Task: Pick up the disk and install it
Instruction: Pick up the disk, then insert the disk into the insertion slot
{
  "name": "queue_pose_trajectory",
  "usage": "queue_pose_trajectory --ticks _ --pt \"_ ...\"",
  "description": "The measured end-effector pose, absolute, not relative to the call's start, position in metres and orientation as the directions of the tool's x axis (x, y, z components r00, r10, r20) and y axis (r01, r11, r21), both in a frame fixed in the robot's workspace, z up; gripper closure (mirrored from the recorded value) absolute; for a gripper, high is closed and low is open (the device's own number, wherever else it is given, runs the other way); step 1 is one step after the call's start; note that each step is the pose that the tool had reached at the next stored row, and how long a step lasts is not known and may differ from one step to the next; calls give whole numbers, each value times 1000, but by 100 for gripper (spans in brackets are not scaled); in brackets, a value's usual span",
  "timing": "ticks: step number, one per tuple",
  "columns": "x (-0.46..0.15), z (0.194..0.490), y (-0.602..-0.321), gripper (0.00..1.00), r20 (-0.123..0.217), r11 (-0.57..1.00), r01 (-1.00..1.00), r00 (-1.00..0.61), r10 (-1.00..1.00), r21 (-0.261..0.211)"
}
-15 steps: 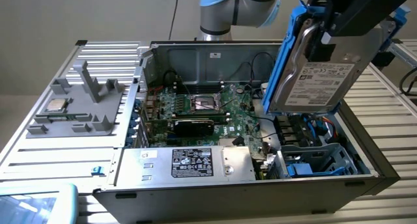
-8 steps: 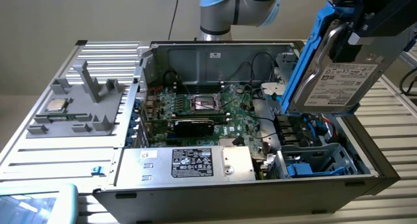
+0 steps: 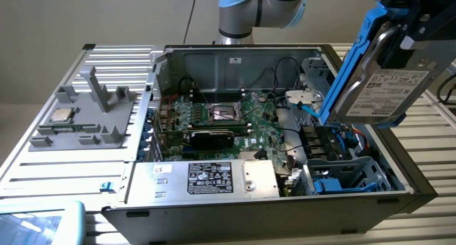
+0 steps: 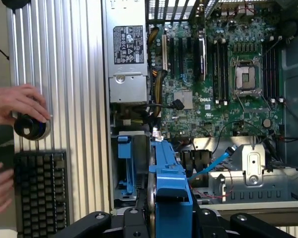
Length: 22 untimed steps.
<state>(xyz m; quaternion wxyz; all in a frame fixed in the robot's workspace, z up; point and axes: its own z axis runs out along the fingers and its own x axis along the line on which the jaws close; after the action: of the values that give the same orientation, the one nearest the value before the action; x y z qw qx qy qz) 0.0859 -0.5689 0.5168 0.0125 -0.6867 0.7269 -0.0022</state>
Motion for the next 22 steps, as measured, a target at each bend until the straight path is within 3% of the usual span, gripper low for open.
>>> queue_pose_trajectory --ticks 22 --pt "86 516 -576 62 -12 57 -998 -57 -998 -21"
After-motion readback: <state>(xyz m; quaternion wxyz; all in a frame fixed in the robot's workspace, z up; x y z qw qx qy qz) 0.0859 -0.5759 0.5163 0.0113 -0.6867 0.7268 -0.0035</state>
